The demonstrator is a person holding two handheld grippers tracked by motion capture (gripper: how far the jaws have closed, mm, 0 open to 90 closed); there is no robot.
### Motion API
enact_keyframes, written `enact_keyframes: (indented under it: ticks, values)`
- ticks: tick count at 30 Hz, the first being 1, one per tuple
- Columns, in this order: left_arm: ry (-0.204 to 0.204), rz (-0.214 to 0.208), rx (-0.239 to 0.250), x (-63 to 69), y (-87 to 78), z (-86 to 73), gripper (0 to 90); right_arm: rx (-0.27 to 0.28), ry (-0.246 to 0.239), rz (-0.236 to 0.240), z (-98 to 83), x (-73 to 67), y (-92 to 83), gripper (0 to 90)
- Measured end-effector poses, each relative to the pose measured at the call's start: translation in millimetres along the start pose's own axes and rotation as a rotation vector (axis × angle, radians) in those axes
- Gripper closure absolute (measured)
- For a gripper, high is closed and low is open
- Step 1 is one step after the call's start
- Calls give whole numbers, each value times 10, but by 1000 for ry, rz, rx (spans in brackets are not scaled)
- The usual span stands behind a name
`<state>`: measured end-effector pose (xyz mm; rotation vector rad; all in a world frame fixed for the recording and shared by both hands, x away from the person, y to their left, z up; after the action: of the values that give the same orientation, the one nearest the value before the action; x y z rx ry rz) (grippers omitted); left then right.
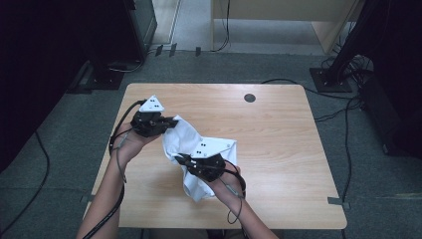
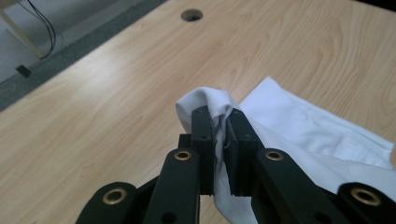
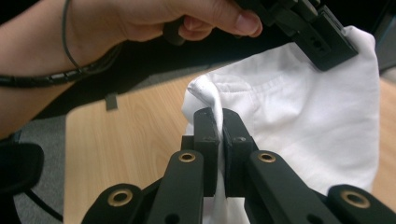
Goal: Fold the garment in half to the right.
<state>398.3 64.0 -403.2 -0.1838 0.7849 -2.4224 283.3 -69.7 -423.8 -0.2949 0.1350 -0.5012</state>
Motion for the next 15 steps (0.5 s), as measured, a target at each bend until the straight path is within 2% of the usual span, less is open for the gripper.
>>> enact_keyframes:
  ticks: [2, 3, 6, 8, 15]
  values:
    - [11, -5, -4, 1, 104, -56, 837, -20, 12, -9, -100, 46, 4, 886]
    - [11, -5, -4, 1, 104, -56, 837, -20, 12, -9, -100, 46, 4, 886]
    - [11, -45, 19, 13, 249, -126, 836, -47, 26, -18, -227, 113, -8, 887]
    - [7, -57, 31, 22, 316, -156, 836, -61, 32, -24, -286, 141, -28, 887]
    - [-3, -79, 59, 73, 627, -279, 835, -119, 11, -53, -508, 271, -97, 887]
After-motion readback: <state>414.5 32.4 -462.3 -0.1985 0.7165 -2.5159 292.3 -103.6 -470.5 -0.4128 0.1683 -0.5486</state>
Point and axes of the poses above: each handheld gripper's, and its own axes: y roughly forward along the jaws, z roughly out of its top, x roughly to its right, the point moved 5 cm from there along y, roughly forward along the jaws, and after that the axes turned 5 degrees about x, right-handed, at the moved point
